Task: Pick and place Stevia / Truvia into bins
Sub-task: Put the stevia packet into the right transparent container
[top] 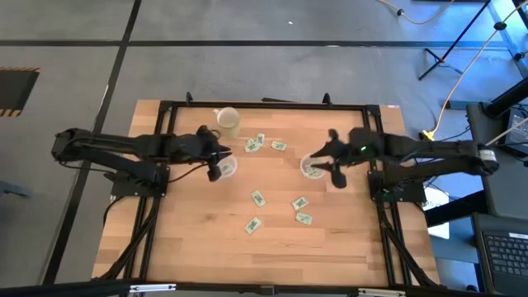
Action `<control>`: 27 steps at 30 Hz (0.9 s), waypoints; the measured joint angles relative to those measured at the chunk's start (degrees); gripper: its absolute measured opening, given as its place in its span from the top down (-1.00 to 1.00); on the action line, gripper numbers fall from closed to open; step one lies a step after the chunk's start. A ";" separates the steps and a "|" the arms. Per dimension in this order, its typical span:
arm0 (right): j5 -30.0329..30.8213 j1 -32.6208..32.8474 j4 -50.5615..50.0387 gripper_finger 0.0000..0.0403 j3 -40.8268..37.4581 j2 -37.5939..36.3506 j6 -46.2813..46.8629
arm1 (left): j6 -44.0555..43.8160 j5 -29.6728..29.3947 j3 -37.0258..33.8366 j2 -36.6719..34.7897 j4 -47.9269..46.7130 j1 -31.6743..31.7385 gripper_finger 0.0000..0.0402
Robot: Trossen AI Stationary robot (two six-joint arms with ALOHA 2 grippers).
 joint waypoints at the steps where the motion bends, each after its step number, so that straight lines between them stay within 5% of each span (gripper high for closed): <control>1: 0.69 1.39 -0.46 0.25 0.33 1.79 -0.26 | 0.00 -0.02 -1.69 -1.64 1.72 -0.30 0.70; 14: 13.81 18.58 -0.57 0.25 1.16 20.76 12.78 | -0.48 1.99 -20.75 -16.13 23.06 -1.05 0.70; 27: 18.43 21.22 -0.77 0.25 1.16 35.19 29.08 | 2.08 4.65 -26.18 -23.09 28.77 -1.05 0.70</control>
